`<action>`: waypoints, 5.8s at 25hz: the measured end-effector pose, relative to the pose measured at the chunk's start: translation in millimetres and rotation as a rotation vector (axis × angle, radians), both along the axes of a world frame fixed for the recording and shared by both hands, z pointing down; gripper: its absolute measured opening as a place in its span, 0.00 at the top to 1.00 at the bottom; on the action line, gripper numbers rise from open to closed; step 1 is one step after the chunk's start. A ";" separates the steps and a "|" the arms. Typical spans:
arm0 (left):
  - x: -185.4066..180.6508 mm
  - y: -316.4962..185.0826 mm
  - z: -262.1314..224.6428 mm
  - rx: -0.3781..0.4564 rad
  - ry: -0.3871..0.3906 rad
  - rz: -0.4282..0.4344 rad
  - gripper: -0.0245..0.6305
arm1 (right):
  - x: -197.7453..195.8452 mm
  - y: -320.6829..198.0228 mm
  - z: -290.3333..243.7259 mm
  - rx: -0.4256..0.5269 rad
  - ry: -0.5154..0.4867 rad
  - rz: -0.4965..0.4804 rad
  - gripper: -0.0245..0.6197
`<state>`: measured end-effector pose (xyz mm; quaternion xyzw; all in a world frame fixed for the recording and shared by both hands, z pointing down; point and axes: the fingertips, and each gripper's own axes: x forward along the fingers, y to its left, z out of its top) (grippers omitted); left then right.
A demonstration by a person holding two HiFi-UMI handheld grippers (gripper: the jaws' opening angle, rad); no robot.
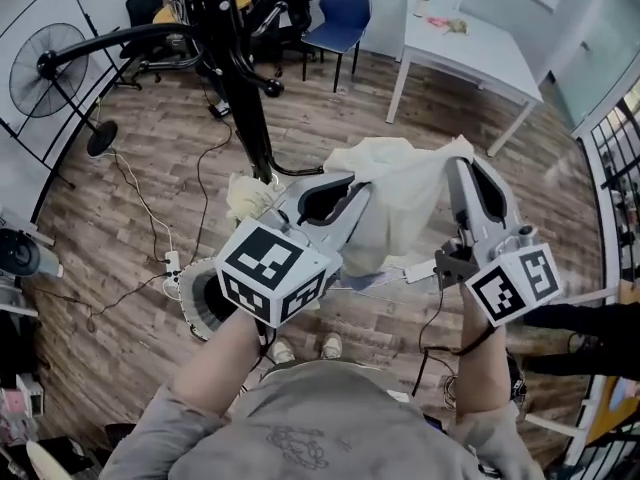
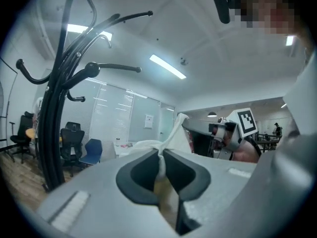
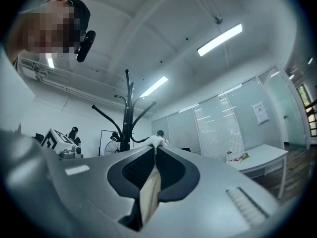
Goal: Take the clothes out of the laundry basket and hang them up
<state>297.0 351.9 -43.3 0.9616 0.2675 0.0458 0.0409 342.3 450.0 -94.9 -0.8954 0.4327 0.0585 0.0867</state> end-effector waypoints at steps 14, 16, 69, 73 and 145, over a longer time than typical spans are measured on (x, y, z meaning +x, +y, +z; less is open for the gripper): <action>25.0 -108.0 28.5 -0.031 -0.027 -0.357 0.92 | 104.5 -164.9 46.1 -0.034 -0.098 -0.303 0.90; 30.0 -123.6 32.0 -0.043 -0.037 -0.391 0.92 | 113.5 -185.5 55.4 -0.042 -0.106 -0.329 0.90; 55.0 -166.2 191.9 0.024 -0.398 -0.465 0.80 | 145.4 -231.4 434.3 -0.514 -0.800 -0.419 0.89; 49.8 -158.4 193.1 0.014 -0.406 -0.442 0.77 | 137.0 -224.6 423.1 -0.465 -0.785 -0.438 0.79; -160.3 -228.7 86.2 0.142 -0.117 -0.515 0.96 | -155.3 -176.9 122.1 -0.349 -0.123 -0.436 0.92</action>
